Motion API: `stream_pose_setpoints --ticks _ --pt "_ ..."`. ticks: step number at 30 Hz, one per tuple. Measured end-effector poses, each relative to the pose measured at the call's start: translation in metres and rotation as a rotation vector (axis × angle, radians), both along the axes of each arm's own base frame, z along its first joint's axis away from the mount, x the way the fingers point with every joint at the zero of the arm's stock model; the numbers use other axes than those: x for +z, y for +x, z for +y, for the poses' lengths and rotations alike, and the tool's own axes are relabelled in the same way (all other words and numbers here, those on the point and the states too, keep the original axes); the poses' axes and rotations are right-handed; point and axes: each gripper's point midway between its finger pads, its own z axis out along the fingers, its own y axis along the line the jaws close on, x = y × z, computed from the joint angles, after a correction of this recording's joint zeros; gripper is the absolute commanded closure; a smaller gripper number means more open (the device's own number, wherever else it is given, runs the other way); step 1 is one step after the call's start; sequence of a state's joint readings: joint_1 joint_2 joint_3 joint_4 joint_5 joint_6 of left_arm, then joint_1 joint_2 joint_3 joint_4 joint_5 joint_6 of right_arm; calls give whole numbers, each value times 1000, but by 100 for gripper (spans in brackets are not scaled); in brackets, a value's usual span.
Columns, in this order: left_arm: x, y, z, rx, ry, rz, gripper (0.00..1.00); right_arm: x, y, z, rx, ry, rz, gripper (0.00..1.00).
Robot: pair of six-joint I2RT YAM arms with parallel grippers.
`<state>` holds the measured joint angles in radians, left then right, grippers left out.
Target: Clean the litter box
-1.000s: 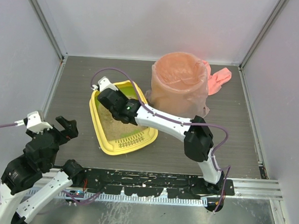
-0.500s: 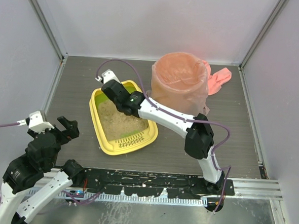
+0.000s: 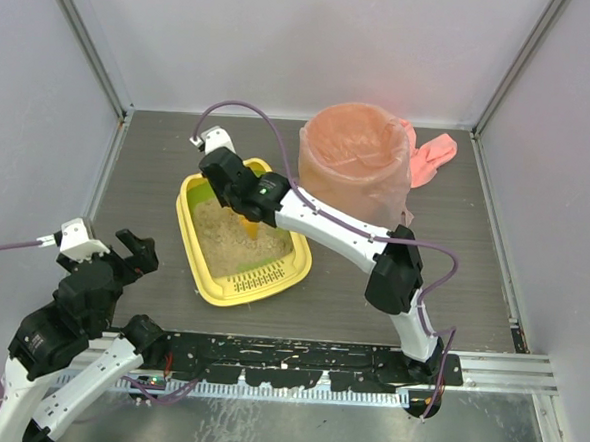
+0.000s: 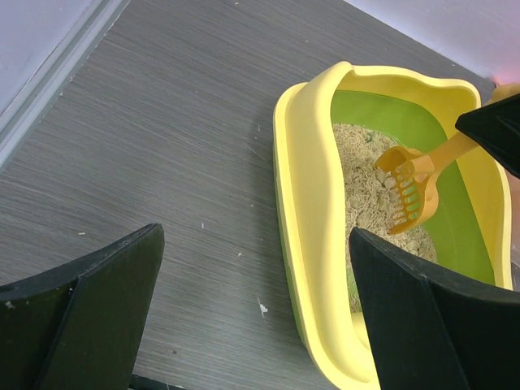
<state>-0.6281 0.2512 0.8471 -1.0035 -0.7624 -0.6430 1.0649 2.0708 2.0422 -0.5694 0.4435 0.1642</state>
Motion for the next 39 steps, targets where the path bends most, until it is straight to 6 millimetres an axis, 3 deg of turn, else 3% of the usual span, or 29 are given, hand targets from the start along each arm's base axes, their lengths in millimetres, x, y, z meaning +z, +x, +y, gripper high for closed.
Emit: stream_pose_setpoints --ticks 5,14,21,34,39 --pt "-1 0 0 -1 0 1 2 2 3 -14 -24 32 19 99" --pt "-4 4 -4 -8 10 20 2 32 11 -46 -64 109 8 99" --pt "-5 6 -8 -20 9 27 2 21 12 -53 -69 67 7 100" --pt "-9 8 -12 -31 17 46 2 20 21 -65 -93 -10 -50 99" --pt "-9 8 -12 -33 17 45 2 9 23 -64 -76 -60 -67 99"
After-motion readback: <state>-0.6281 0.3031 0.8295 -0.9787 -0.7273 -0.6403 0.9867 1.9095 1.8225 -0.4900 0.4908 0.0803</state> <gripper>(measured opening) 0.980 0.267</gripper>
